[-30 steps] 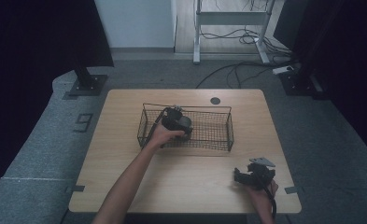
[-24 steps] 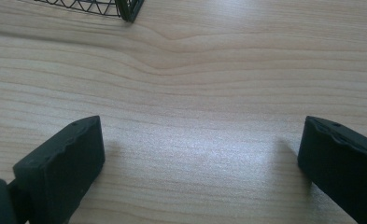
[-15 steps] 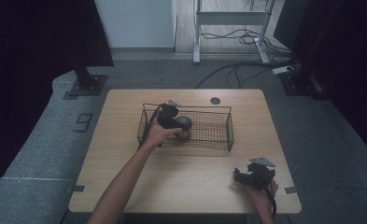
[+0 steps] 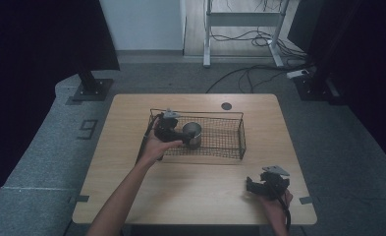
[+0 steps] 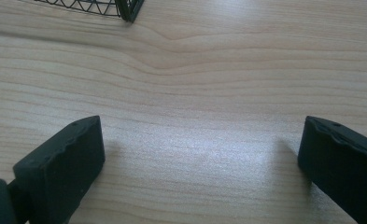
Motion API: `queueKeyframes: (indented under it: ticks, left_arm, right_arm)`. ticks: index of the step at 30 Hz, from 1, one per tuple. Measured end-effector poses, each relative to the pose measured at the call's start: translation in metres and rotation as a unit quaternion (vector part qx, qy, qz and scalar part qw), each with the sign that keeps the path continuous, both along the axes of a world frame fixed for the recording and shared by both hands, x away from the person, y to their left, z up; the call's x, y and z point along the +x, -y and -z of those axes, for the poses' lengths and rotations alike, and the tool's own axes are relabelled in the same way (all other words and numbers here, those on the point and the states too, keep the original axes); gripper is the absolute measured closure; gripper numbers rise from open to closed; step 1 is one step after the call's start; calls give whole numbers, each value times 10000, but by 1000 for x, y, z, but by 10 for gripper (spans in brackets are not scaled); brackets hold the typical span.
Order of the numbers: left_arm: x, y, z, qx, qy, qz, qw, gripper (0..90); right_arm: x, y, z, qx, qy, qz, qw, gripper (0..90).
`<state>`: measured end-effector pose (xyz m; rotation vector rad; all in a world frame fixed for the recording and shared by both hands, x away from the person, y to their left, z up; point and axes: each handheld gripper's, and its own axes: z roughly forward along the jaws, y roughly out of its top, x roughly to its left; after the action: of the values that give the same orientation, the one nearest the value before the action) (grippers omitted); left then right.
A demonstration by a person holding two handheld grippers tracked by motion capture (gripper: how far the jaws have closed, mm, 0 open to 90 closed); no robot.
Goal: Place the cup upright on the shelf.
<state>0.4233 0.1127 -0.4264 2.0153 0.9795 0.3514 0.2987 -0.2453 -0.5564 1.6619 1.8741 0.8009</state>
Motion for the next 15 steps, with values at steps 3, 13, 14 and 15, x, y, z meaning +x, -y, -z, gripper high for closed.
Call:
queueKeyframes:
  ticks: [3, 13, 14, 15]
  left_arm:
    - [-12, -8, -2, 16, 164, -29, 9999, 108]
    - [-51, -33, 0, 143, 413, -91, 9990, 131]
    - [-55, -35, 1, 148, 415, -82, 9990, 131]
    - [-58, -38, 2, 154, 418, -78, 9990, 134]
  right_arm:
    - [0, 0, 0, -2, 1, -1, 10000, 5]
    - [0, 0, 0, 11, -5, 13, 10000, 5]
    - [0, 0, 0, 13, -7, 15, 10000, 5]
    - [0, 0, 0, 15, -10, 16, 10000, 4]
